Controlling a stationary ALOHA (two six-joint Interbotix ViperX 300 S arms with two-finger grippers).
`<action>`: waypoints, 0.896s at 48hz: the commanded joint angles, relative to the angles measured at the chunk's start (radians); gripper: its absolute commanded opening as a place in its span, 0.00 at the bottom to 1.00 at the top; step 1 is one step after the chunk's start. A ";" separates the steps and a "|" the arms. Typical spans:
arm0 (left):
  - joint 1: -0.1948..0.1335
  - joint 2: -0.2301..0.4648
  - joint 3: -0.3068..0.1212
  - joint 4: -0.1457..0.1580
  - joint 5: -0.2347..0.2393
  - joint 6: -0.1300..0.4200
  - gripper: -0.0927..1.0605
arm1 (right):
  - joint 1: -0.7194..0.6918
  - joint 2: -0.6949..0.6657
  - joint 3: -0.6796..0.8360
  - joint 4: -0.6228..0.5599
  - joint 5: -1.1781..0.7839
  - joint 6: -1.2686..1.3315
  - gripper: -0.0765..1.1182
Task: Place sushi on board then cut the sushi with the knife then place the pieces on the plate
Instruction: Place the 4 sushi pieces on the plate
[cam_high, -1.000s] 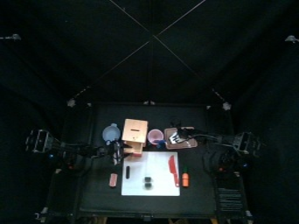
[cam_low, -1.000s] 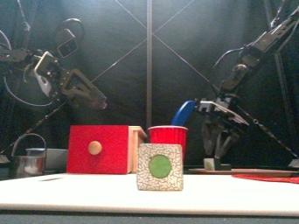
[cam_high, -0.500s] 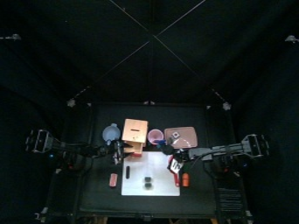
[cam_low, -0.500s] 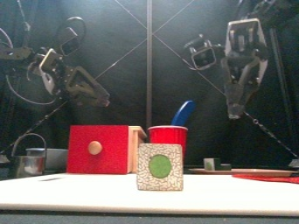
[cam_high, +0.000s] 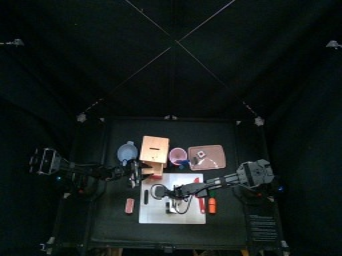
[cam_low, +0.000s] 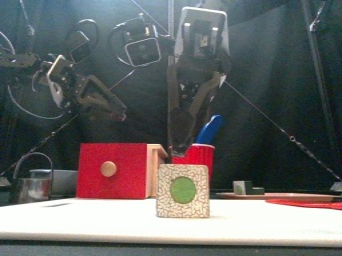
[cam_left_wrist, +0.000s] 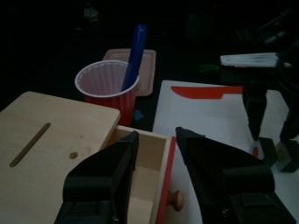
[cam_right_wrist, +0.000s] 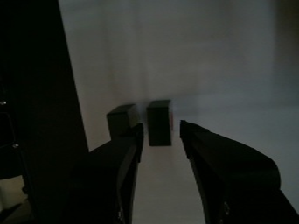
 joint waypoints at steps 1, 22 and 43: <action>0.002 -0.002 -0.006 -0.005 -0.005 0.002 0.76 | -0.002 -0.015 -0.023 0.003 0.008 -0.002 0.70; 0.000 -0.002 -0.008 -0.009 -0.005 0.000 0.76 | -0.002 -0.015 -0.040 -0.028 0.025 0.051 0.72; 0.002 -0.002 -0.003 -0.025 -0.005 0.002 0.76 | -0.005 0.008 -0.037 -0.063 0.049 0.072 0.72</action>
